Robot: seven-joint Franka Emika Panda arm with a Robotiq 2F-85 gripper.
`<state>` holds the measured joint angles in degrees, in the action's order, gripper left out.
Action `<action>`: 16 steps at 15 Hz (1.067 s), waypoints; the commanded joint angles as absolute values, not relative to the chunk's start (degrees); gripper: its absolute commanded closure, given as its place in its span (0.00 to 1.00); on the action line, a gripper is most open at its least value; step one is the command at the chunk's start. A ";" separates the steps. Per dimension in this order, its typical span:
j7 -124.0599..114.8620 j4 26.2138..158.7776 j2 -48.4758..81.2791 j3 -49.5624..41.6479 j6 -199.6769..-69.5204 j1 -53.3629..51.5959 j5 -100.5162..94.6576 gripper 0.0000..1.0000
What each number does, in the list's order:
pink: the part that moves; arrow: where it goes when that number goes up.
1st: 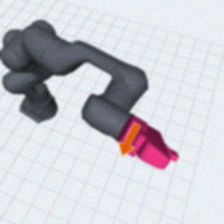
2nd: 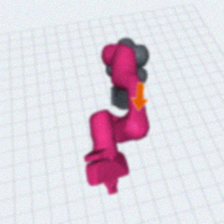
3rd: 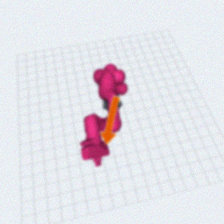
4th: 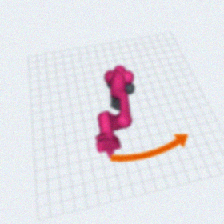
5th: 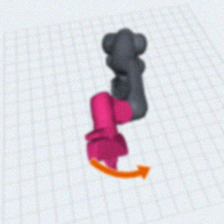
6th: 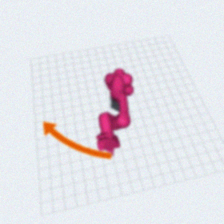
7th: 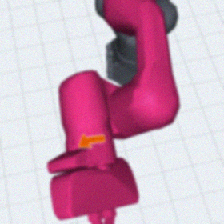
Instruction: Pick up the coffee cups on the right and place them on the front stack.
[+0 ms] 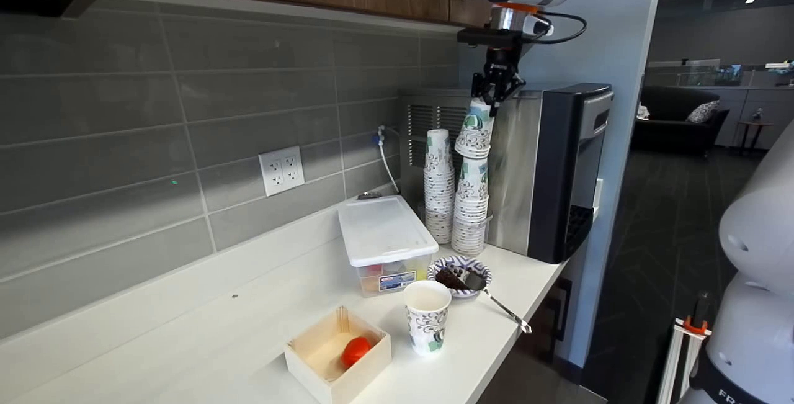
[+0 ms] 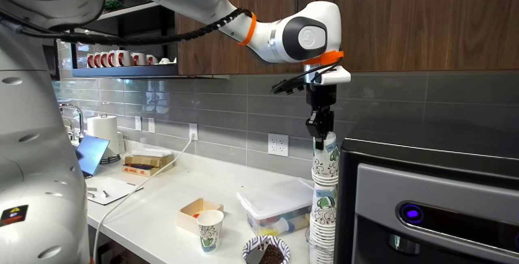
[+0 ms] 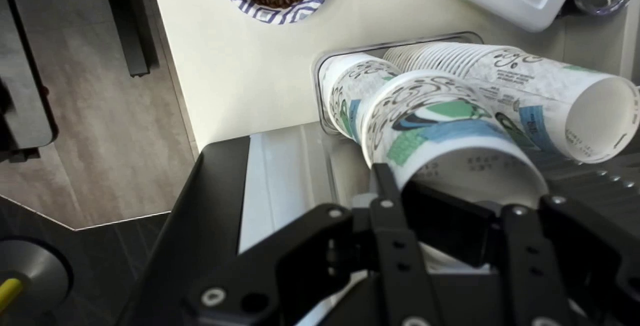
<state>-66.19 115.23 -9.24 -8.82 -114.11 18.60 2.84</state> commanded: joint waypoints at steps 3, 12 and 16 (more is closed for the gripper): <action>-69.75 110.08 -6.79 -10.27 -107.19 17.12 3.60 0.99; -73.37 109.44 -4.91 -10.33 -108.01 16.10 1.98 0.99; -74.58 109.23 -4.26 -10.40 -107.44 15.87 1.73 0.99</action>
